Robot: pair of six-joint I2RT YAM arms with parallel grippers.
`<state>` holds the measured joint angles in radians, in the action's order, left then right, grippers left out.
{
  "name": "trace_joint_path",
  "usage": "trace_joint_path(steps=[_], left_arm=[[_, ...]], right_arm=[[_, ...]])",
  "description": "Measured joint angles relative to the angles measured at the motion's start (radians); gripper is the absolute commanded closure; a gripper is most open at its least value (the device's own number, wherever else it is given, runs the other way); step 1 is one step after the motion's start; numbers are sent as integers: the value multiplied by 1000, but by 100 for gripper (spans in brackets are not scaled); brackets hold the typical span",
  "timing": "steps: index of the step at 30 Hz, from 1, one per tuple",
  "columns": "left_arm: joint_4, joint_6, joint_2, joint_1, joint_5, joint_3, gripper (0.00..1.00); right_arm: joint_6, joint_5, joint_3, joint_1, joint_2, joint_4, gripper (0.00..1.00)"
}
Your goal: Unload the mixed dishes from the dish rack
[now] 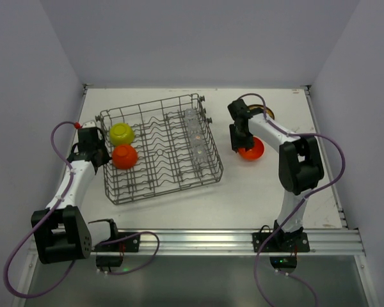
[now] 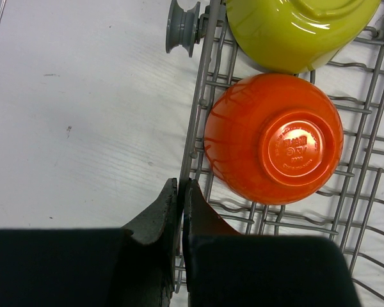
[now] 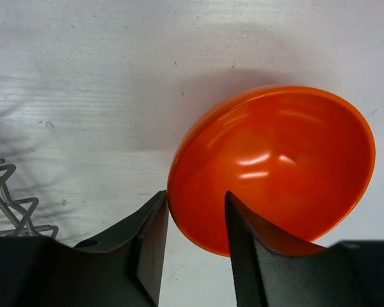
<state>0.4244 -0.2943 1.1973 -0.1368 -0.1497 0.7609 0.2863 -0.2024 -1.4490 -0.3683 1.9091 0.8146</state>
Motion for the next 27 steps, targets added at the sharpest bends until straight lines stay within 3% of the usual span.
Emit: trace_joint_path(steps=[7,11,14,15,17,18,22,27], left_arm=[[0,0,0,2,-3,0,100],[1,0,-1,3,-3,0,100],[2,-1,-6,3,-3,0,100],[2,0,-8,4,-2,0,100],[3,0,-9,6,-3,-2,100],[3,0,-9,6,-3,-3,100],[3,0,-11,6,-4,-4,100],[3,-1,-11,7,-7,-5,100]], right_arm=[[4,-5,1,0,-63,12,45],[9,-6,2,-7,-220,7,36],[18,2,18,-26,-388,-39,20],[22,14,27,-42,-428,-56,20],[47,65,82,-82,-525,-145,18],[62,97,115,-109,-567,-188,12],[173,318,294,-213,-652,-457,9],[365,565,359,-313,-491,-754,7]])
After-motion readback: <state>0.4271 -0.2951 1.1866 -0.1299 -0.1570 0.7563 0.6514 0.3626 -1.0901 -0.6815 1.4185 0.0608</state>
